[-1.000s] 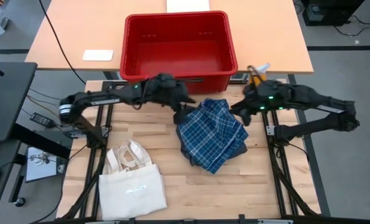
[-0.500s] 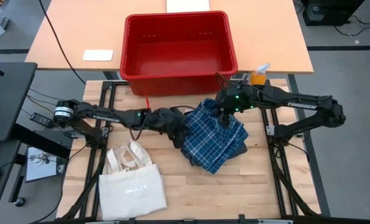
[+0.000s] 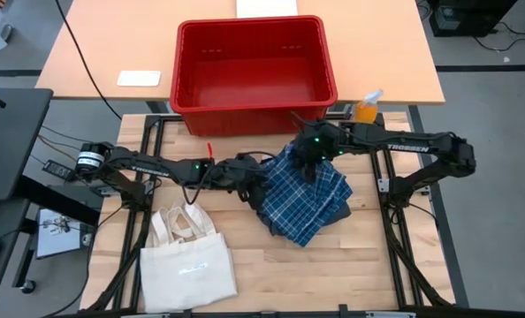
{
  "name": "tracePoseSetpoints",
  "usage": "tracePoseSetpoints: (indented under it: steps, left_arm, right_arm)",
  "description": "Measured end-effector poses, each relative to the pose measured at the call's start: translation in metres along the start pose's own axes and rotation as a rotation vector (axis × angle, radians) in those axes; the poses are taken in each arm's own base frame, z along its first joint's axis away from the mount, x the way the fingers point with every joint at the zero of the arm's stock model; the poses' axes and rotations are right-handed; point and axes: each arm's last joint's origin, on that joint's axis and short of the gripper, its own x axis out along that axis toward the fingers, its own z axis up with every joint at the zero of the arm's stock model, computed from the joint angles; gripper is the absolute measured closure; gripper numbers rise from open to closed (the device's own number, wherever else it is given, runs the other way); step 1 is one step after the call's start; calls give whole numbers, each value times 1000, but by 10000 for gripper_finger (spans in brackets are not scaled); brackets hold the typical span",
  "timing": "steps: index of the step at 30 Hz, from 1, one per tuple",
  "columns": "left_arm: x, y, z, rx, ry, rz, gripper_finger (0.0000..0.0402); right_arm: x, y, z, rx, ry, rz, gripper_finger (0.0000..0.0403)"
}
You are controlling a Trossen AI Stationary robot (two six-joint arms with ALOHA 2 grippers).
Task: Fold laundry
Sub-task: Remove the blue shorts from the red organizer bin
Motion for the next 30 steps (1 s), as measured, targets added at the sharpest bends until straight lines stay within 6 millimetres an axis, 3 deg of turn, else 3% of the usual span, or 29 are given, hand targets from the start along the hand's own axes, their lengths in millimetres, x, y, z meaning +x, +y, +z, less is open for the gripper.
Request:
tracePoseSetpoints:
  steps: [6,8,13,19,25,30]
  left_arm:
    - [0,-2,-1,-15,2,-6,258]
    - [0,-2,-1,-17,3,-5,258]
    - [0,-1,-1,-19,-5,6,258]
    - [0,1,0,-20,-41,60,258]
    - [0,3,2,-32,-60,83,258]
    - [0,3,3,-39,-64,81,258]
  right_arm:
    - [-25,-5,-7,65,8,22,378]
    - [-38,-11,-10,129,0,18,392]
    - [-61,-31,-25,304,52,-118,358]
    - [-65,-50,-42,370,204,-324,345]
    - [-70,-47,-39,408,179,-25,344]
    - [-80,-41,-46,369,166,79,330]
